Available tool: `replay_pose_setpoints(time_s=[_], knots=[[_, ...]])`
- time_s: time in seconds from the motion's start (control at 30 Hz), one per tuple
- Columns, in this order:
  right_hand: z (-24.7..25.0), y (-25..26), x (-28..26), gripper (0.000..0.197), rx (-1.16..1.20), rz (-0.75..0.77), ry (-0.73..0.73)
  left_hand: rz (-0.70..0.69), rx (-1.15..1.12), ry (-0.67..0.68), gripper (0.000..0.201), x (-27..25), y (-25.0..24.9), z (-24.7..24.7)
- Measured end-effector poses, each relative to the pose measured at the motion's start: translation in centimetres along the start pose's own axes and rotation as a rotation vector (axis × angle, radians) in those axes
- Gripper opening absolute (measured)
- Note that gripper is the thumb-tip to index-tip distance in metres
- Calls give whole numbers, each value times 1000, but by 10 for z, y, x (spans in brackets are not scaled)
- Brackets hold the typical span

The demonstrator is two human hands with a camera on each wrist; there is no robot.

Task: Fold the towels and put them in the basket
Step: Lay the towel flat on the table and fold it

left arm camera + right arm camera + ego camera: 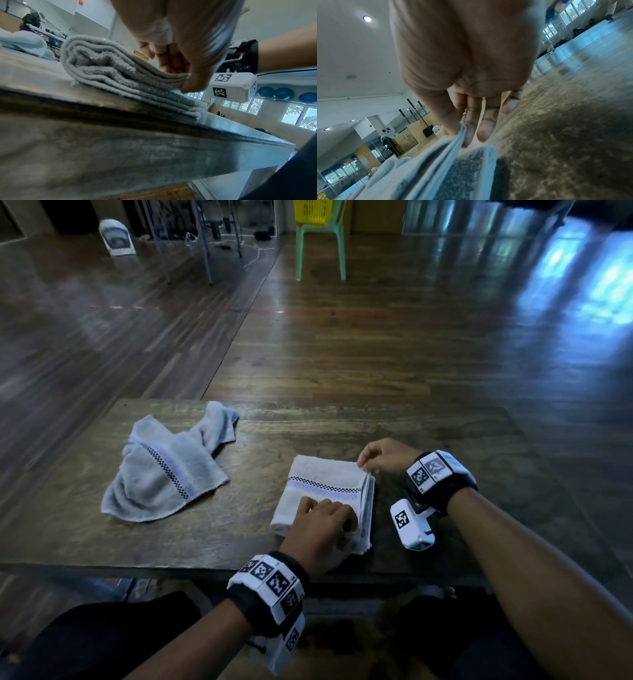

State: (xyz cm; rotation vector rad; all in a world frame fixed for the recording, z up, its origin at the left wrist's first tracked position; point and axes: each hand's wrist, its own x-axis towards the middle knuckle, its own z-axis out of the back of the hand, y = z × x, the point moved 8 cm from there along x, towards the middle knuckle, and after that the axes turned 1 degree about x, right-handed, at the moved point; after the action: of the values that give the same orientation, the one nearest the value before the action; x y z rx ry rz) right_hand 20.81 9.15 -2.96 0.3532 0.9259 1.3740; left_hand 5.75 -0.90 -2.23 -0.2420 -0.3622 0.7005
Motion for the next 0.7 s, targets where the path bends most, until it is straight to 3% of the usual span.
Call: replay_pose_setpoints(time_s=[0.1,0.37,0.57,0.7], knots=[[-1,-3,1,25,4,-8,16,-8,24,-6,29,0,-1,-3],[22,13,-4,25,109,79,-96,22,-13,-231,20,7,-9,33],[8,-11,-6,22,20,5,-23,-5,5,0,23,9,-10,-4],[-2,-16,-7,25,-5,8,13,-2,28,85,20,8,-9,-16]])
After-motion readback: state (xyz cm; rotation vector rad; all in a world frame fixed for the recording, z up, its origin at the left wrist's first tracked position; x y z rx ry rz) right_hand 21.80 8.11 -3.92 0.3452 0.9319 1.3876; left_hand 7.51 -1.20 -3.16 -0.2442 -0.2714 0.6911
